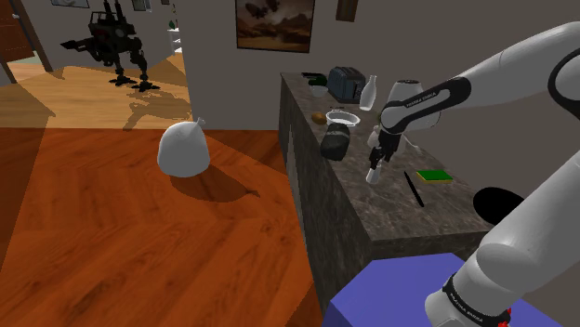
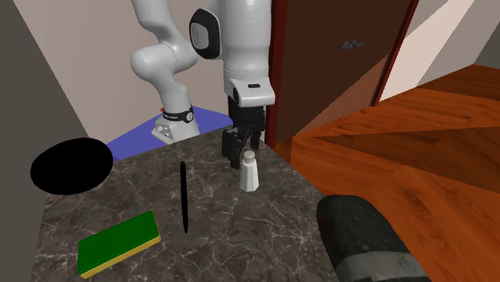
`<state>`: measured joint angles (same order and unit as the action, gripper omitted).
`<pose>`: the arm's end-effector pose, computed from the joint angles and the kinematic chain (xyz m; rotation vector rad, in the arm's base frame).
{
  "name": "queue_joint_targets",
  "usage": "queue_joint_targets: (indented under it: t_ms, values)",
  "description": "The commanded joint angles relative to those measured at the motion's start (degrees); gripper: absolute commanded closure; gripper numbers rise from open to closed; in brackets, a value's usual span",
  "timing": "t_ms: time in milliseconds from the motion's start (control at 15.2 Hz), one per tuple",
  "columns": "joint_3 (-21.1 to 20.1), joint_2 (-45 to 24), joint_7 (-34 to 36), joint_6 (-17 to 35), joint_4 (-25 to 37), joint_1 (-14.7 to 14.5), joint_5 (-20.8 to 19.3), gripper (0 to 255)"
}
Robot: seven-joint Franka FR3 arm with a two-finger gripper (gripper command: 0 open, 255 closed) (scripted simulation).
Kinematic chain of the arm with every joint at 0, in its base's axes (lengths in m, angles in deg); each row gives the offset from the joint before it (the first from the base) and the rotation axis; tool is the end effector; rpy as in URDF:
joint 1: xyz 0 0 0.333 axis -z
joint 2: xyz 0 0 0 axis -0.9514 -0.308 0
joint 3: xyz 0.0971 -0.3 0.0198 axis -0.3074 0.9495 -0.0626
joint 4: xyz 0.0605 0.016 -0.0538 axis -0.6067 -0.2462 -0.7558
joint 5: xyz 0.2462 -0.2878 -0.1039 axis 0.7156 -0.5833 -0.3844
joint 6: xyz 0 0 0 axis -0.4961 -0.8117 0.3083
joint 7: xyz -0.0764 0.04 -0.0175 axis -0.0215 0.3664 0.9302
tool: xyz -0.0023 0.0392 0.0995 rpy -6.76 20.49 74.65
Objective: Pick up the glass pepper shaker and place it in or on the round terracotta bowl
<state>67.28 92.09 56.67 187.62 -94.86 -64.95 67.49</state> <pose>0.4421 -0.2103 0.3635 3.0679 -0.0668 0.0341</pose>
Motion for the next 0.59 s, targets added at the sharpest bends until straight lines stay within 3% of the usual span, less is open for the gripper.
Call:
queue_joint_targets:
  t_ms: [0,198,264,528]
  values:
    - [0.0,0.0,0.0,0.1,0.0,0.0,0.0,0]
    - [0.0,0.0,0.0,0.1,0.0,0.0,0.0,0]
    - [0.0,0.0,0.0,0.1,0.0,0.0,0.0,255]
    - [0.0,0.0,0.0,0.1,0.0,0.0,0.0,255]
